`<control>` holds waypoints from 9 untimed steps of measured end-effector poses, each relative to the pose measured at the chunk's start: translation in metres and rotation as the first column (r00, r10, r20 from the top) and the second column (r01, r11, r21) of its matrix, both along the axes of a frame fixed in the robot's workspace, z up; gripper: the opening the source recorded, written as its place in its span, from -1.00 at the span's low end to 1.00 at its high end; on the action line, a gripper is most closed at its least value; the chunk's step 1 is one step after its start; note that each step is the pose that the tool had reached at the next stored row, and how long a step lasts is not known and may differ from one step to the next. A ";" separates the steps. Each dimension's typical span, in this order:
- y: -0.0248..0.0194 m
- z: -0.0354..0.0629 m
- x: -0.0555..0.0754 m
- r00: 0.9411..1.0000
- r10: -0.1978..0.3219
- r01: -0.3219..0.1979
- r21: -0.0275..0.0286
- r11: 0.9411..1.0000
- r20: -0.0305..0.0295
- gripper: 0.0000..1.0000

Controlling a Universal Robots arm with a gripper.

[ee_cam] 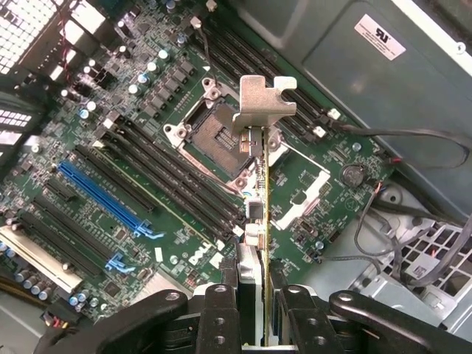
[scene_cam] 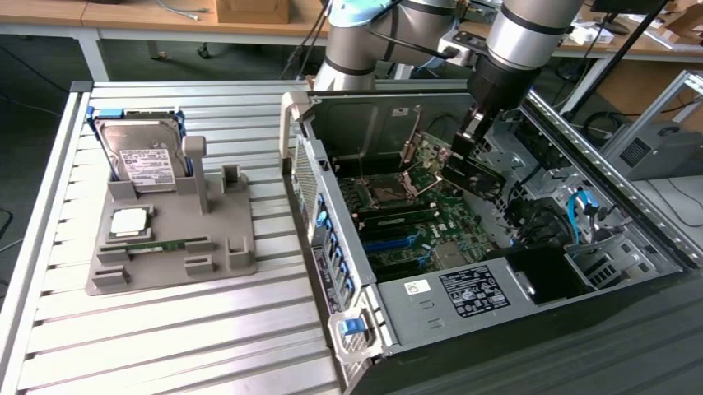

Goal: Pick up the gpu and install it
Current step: 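Insert the gpu into the slot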

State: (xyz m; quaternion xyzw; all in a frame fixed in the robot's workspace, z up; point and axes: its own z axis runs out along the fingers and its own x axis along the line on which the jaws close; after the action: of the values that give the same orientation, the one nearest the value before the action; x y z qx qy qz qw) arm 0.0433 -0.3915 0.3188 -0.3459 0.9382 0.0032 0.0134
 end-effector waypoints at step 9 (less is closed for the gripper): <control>0.0000 -0.0001 0.000 1.000 0.025 -0.025 0.000 1.000 0.000 -0.47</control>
State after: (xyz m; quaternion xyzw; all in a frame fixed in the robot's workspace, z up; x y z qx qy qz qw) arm 0.0433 -0.3915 0.3187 -0.3575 0.9338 0.0033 0.0134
